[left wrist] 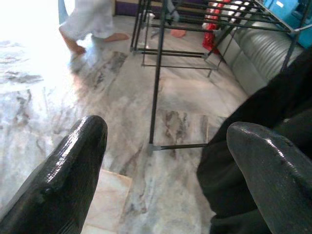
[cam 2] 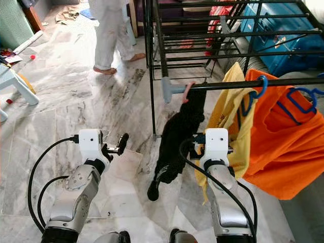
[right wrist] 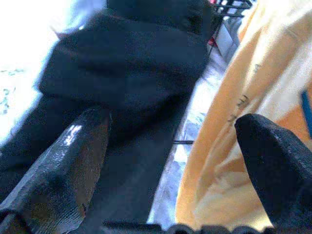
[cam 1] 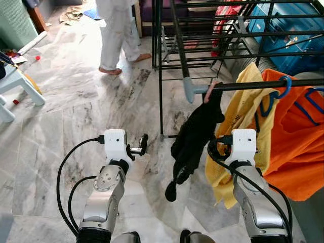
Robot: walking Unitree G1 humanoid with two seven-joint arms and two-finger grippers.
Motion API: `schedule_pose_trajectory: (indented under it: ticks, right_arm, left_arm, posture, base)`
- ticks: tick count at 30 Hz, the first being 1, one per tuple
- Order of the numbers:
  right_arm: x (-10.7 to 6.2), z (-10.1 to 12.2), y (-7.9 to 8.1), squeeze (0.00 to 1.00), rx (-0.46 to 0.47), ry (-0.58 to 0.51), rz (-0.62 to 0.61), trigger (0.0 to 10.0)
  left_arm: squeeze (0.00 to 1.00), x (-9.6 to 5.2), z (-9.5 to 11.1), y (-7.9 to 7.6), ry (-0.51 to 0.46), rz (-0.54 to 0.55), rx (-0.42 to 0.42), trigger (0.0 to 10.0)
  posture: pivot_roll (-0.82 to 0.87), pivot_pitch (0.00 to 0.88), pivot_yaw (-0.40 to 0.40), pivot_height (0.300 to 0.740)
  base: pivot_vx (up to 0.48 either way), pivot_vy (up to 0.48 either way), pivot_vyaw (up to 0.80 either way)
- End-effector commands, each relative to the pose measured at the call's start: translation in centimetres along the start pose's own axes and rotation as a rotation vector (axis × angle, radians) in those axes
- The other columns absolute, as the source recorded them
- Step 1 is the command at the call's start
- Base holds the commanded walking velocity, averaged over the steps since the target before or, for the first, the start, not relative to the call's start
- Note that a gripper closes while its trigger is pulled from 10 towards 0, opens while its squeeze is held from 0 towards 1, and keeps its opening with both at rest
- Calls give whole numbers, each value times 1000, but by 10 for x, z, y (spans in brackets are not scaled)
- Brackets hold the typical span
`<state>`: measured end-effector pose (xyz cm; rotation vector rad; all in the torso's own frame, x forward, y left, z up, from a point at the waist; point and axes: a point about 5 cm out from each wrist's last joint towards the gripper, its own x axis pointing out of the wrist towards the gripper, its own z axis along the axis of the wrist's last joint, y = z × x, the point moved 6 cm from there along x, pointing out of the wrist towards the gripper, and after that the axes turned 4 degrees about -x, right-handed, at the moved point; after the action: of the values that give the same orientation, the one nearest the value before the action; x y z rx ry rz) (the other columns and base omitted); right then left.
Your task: Hang hanger
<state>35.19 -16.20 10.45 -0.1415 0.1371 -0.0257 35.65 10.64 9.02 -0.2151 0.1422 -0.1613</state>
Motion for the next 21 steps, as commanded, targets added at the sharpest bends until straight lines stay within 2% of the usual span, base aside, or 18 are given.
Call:
schedule_pose_trajectory:
  ticks: [1, 2, 3, 4, 9, 12, 19, 21]
  right_arm:
    - [-3, 3, 0, 1000, -7, -11, 0, 10000]
    - [-2, 3, 0, 902, -9, -12, 0, 10000]
    - [-2, 3, 0, 902, -9, -12, 0, 10000]
    - [-2, 3, 0, 847, -10, -13, -1, 10000]
    - [-2, 3, 0, 851, -14, -13, -5, 10000]
    - [-2, 4, -1, 788, -19, -15, -11, 10000]
    - [-1, 7, -5, 765, -27, -29, -29, 10000]
    - [-2, 20, -15, 749, -62, -90, -87, 10000]
  left_arm:
    - [0, -2, -6, 4, 21, 15, 13, 10000]
    - [0, -3, -6, 4, 20, 15, 16, 10000]
    - [0, -3, -6, 4, 20, 15, 16, 10000]
    - [0, -3, -7, 5, 24, 16, 17, 10000]
    - [0, -2, -6, 3, 13, 11, 21, 10000]
    - [0, -2, -6, 2, 15, 5, 34, 10000]
    - [0, -5, -1, -9, -16, -64, 25, 10000]
    - [0, -5, -1, -10, -14, -63, 27, 10000]
  posture:
    - [-128, 197, -7, 740]
    - [-128, 198, -7, 740]
    - [-128, 198, -7, 740]
    - [-128, 198, -7, 740]
    - [-128, 196, -7, 740]
    - [-127, 194, -7, 740]
    - [-126, 189, -6, 740]
    - [-126, 189, -6, 740]
  base:
    - [0, 368, 0]
    - [0, 368, 0]
    - [0, 368, 0]
    - [0, 292, 0]
    - [0, 299, 0]
    - [0, 0, 0]
    - [0, 0, 0]
    - [0, 0, 0]
